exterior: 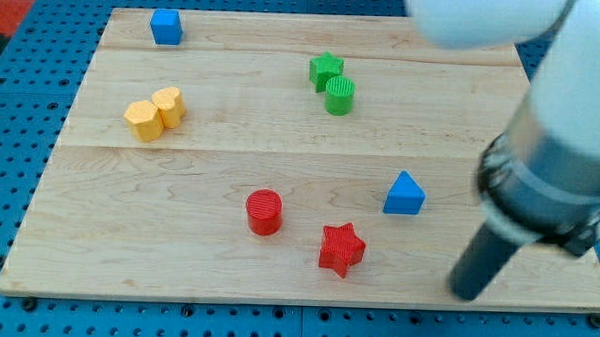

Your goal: Slide the blue triangle to the center

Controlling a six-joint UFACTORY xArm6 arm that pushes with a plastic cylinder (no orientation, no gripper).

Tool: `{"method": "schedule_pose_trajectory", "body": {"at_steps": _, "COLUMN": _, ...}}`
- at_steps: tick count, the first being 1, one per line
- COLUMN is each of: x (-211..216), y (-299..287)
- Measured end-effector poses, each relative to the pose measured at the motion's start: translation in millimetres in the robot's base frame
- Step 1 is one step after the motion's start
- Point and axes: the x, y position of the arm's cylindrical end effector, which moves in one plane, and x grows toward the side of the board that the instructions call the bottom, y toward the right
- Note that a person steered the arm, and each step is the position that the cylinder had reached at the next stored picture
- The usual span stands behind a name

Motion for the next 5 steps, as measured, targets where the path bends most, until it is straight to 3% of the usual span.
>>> {"method": "schedule_pose_trajectory", "body": {"at_steps": 1, "x": -2, "y": -46}}
{"method": "schedule_pose_trajectory", "body": {"at_steps": 3, "x": -73, "y": -169}}
{"method": "schedule_pose_trajectory", "body": {"at_steps": 4, "x": -78, "y": -161}}
{"method": "schedule_pose_trajectory", "body": {"at_steps": 5, "x": -58, "y": -130}}
